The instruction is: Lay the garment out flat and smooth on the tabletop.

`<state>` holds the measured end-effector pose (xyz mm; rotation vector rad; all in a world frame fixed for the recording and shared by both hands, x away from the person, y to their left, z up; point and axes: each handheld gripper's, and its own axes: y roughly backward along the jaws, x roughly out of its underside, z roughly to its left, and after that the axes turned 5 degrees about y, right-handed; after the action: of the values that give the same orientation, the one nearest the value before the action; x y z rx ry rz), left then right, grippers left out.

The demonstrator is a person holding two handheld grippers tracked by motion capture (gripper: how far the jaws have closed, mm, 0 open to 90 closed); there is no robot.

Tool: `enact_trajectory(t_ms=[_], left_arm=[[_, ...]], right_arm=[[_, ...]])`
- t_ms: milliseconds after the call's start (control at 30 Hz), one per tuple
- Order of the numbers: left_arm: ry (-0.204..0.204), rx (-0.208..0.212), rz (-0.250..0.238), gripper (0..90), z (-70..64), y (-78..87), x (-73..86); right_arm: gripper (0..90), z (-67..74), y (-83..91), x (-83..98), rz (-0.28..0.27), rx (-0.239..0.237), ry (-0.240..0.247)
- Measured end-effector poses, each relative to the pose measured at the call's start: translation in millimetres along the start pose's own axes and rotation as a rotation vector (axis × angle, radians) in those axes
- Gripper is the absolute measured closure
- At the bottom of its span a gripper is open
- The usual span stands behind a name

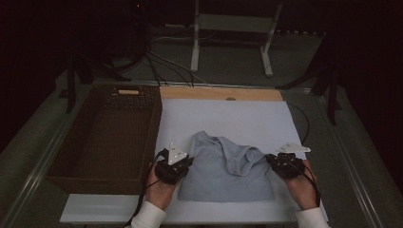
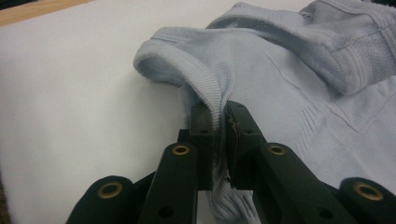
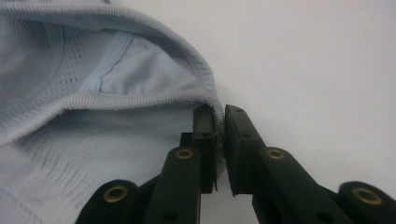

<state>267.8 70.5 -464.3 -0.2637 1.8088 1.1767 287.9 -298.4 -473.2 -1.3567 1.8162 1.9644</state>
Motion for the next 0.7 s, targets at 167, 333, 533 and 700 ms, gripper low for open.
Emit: enact_trajectory(t_ms=[167,333,533,700], left_arm=[[0.003,0.000,-0.002,83.0,0.4,0.1,0.0],[0.001,0.001,-0.003,82.9,0.2,0.7,-0.1],[0.001,0.005,-0.006,82.8,-0.7,0.9,-0.8],[-0.001,0.007,-0.009,82.8,-1.3,1.7,-1.3]], right_arm=[[57.9,8.4,9.1,-2.5,-0.075,-0.039,0.049],[43.4,20.6,18.0,-5.7,-0.121,-0.046,0.089],[39.1,33.1,31.5,-11.0,-0.185,-0.086,0.112],[39.0,49.5,37.1,-14.0,-0.206,-0.134,0.154]])
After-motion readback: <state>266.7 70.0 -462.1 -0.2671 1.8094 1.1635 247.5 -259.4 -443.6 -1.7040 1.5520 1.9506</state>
